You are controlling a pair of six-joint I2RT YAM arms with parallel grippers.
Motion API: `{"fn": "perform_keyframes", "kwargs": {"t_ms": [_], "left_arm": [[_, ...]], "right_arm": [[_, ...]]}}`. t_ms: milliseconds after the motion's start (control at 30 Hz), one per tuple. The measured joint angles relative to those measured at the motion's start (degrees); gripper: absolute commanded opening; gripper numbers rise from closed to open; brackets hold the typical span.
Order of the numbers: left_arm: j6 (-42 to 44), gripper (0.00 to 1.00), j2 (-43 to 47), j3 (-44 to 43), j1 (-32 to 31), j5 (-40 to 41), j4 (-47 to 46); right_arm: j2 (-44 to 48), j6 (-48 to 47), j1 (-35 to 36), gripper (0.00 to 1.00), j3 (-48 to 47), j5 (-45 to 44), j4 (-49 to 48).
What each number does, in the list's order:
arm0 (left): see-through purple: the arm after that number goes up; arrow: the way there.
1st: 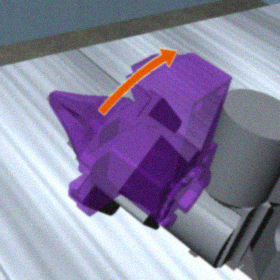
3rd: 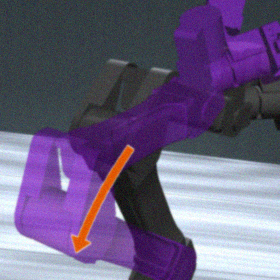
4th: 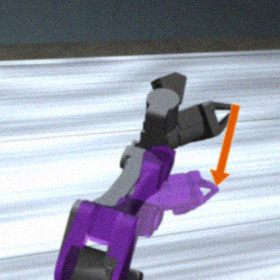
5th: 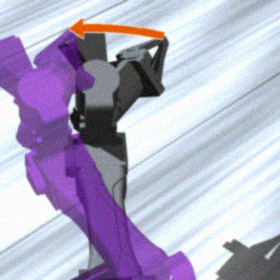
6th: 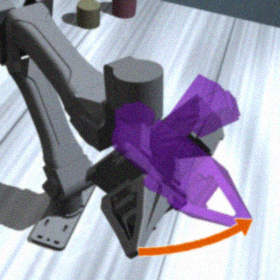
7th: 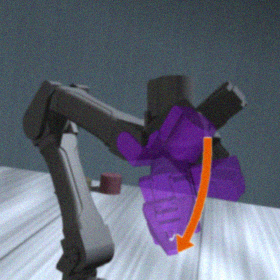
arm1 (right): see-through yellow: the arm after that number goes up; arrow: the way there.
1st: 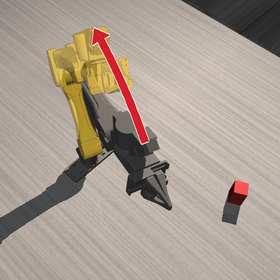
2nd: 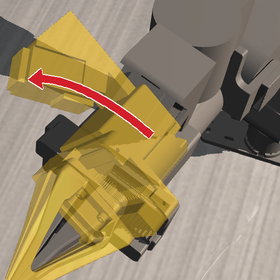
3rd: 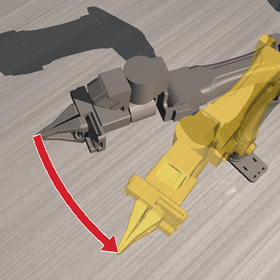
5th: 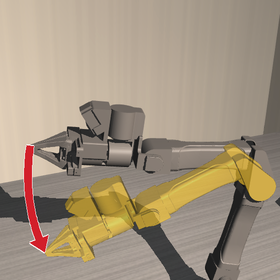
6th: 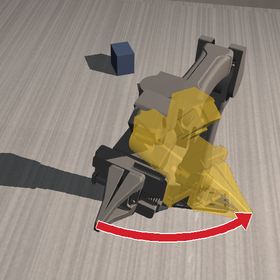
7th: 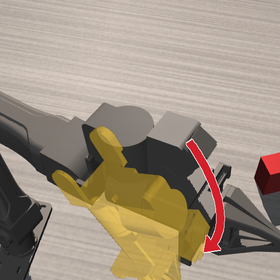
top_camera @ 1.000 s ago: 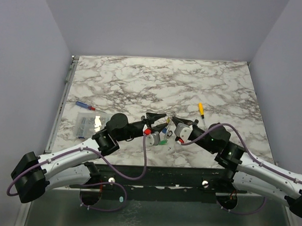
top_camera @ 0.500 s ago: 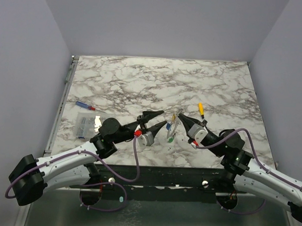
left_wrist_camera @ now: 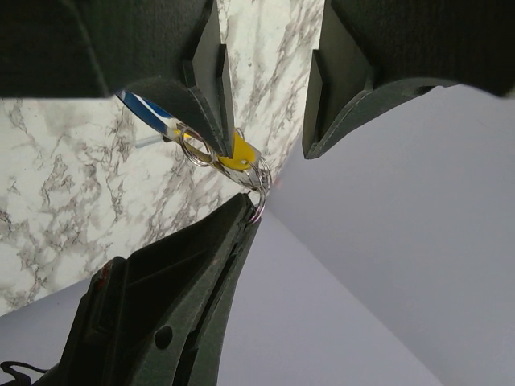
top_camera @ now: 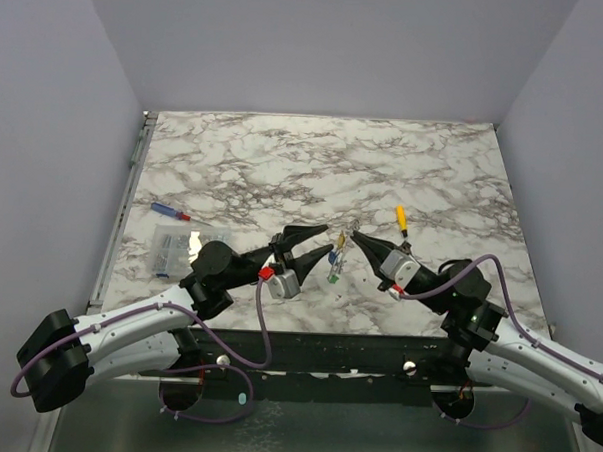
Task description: Put the keys on the keyring
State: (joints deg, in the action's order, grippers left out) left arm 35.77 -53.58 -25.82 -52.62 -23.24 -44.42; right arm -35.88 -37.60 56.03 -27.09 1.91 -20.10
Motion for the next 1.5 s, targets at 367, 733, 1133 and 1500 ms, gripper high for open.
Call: {"fn": "perform_keyframes", "kwargs": {"t_ms": [367, 733, 1133, 1500], "left_arm": [[-0.92, 0.37, -0.24, 0.04, 0.0, -2.62, -1.64], [-1.53, 0.3, -1.33, 0.04, 0.0, -4.17, -1.77], [-1.31, 0.1, -2.25, 0.04, 0.0, -3.72, -1.77], [-1.03, 0.0, -2.49, 0.04, 0.0, -3.52, -1.79]], "right_arm": [[-0.83, 1.31, 0.0, 0.01, 0.0, 3.61, 0.02], [-1.31, 1.75, 0.0, 0.01, 0.0, 5.11, 0.02], [-1.18, 2.27, 0.0, 0.01, 0.0, 6.97, 0.02], [-0.85, 3.17, 0.0, 0.01, 0.0, 7.85, 0.02]]}}
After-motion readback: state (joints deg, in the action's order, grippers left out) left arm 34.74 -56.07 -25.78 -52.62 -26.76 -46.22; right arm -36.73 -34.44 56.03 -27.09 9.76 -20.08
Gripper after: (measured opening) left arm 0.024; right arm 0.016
